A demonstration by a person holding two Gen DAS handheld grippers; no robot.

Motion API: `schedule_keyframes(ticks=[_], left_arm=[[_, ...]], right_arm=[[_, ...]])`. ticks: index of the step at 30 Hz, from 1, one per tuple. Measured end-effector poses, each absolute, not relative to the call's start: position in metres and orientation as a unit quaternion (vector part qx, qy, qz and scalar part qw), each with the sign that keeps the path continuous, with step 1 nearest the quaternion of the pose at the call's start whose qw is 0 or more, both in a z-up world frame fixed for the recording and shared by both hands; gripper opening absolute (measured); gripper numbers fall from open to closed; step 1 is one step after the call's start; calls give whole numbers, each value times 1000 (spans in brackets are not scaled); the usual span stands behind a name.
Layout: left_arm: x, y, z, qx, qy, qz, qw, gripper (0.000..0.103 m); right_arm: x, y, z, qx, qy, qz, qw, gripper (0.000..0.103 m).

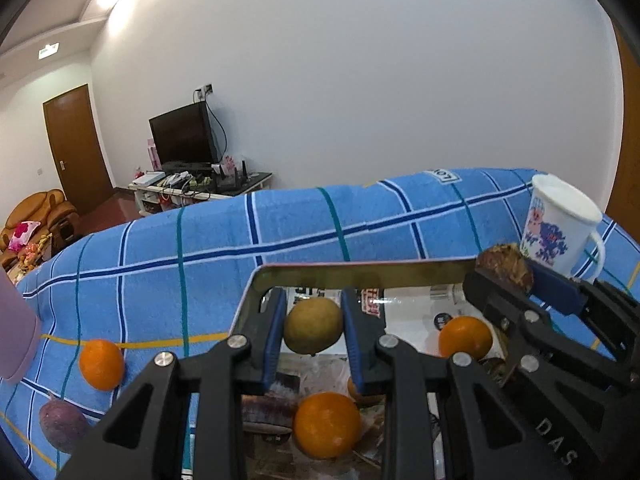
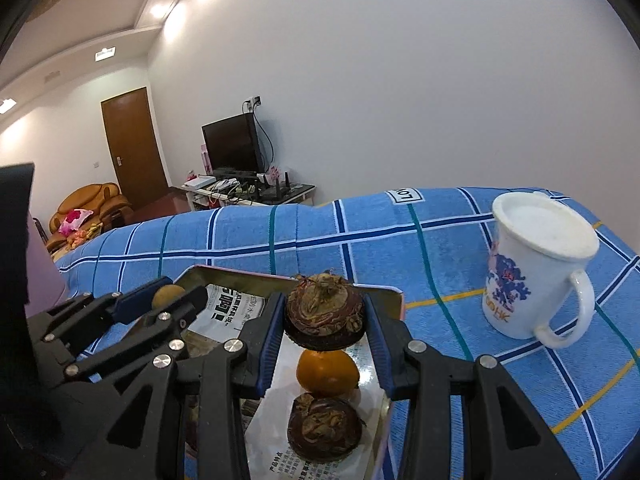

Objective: Organize fruits
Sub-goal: 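Lower both fruits into the tin and open both tools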

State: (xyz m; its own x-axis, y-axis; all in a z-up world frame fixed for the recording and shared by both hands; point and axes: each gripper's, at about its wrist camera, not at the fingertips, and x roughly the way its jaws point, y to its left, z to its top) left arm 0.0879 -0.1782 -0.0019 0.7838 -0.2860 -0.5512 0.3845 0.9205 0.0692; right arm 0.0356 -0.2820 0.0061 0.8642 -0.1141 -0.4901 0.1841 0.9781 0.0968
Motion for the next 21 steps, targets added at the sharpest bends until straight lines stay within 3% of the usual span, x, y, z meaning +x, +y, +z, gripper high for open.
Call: schedule_keyframes(ticks=[21], left_arm=[[105,-186,-13,100,308,-173,930,29]], right_arm=[[57,-288,-4,85,294,-81,949,42]])
